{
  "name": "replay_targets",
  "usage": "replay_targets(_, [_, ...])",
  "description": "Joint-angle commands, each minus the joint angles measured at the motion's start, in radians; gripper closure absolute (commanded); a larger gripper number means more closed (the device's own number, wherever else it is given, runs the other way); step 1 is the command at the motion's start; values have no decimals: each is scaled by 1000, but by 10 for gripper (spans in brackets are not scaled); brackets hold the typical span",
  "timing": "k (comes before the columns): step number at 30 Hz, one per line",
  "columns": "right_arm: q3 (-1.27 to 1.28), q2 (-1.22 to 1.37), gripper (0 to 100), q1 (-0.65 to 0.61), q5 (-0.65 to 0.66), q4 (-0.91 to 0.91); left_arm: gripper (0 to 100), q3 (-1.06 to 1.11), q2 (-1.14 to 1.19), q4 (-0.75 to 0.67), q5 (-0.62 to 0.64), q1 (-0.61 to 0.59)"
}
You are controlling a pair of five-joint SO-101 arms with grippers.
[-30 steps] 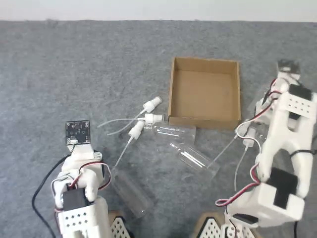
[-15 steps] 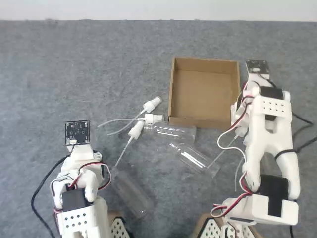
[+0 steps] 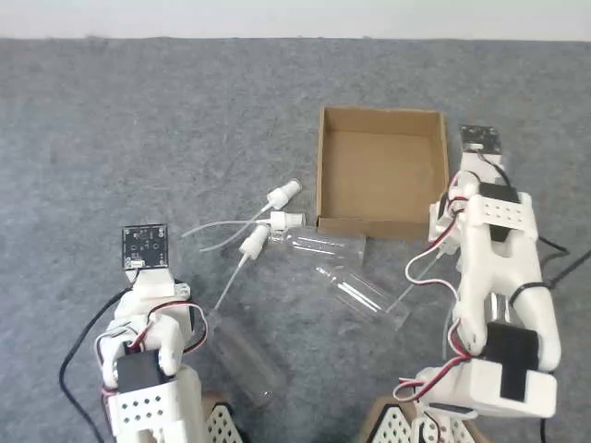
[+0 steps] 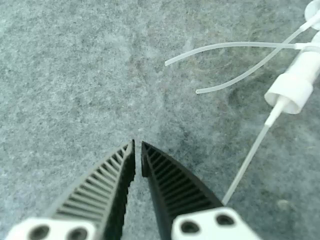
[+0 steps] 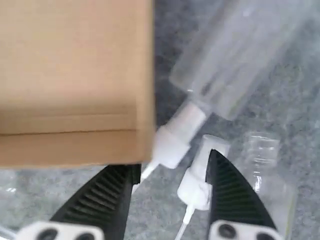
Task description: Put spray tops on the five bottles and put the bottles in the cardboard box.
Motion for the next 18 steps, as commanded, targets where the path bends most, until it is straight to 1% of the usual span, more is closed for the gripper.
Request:
replay_targets(1, [-49, 31, 835, 73, 0, -21, 988, -16, -5, 5, -8, -5])
replay_targets(5, [-81, 42, 864, 165, 80, -22, 988, -16, -5, 5, -8, -5])
replay_targets(11, [-121, 48, 873, 272, 207, -21, 988, -16, -5, 5, -8, -5])
replay_targets(14, [-126, 50, 868, 289, 245, -21, 988, -16, -5, 5, -8, -5])
replay_targets(18, [-121, 50, 867, 286, 250, -19, 988, -16, -5, 5, -8, -5])
